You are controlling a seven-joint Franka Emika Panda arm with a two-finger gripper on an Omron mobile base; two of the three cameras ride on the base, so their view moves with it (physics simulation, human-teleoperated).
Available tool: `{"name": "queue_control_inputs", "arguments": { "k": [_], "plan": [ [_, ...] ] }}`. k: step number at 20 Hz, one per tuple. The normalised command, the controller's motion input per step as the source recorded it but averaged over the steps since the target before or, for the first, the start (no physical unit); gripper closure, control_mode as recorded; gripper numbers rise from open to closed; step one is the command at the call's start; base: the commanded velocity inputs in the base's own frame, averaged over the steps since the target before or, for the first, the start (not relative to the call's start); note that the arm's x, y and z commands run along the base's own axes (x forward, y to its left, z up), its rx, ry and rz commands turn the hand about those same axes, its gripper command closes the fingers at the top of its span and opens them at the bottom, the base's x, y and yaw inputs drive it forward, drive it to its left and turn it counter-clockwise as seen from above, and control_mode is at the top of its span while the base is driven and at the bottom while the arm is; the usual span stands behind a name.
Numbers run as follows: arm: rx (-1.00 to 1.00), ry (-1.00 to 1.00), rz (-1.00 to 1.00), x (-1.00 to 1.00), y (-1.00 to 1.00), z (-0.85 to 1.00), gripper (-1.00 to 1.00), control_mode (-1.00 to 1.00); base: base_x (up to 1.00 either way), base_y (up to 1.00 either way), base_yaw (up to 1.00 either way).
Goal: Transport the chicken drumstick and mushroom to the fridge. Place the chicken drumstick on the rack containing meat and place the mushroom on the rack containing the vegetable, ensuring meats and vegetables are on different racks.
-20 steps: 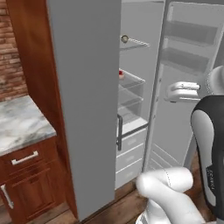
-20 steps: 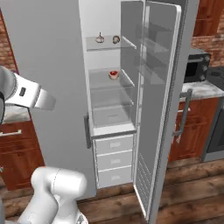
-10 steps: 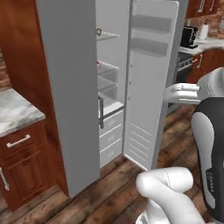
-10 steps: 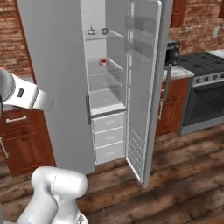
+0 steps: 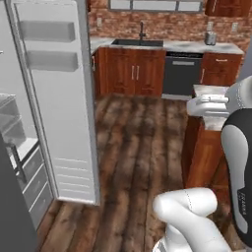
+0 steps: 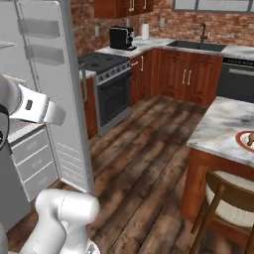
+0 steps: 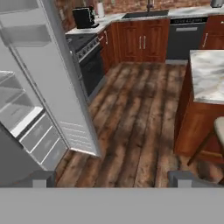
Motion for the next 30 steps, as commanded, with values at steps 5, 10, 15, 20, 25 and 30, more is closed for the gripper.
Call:
{"name": "queue_control_inputs", "arguments": {
  "k": [5,10,15,20,25,30],
  "plan": [
    [0.0,0.0,0.0,0.0,0.0,0.0,-1.0,1.0,-0.13,-0.35,-0.8],
    [0.0,0.0,0.0,0.0,0.0,0.0,-1.0,1.0,0.37,-0.98,-0.13],
    [0.0,0.0,0.0,0.0,0.0,0.0,-1.0,1.0,0.64,-0.74,-0.01],
    [0.0,0.0,0.0,0.0,0.0,0.0,-1.0,1.0,0.92,-0.07,-0.19],
    [0.0,0.0,0.0,0.0,0.0,0.0,-1.0,1.0,-0.06,0.58,-0.41],
    [0.0,0.0,0.0,0.0,0.0,0.0,-1.0,1.0,-0.17,0.36,-0.6]
  ]
}}
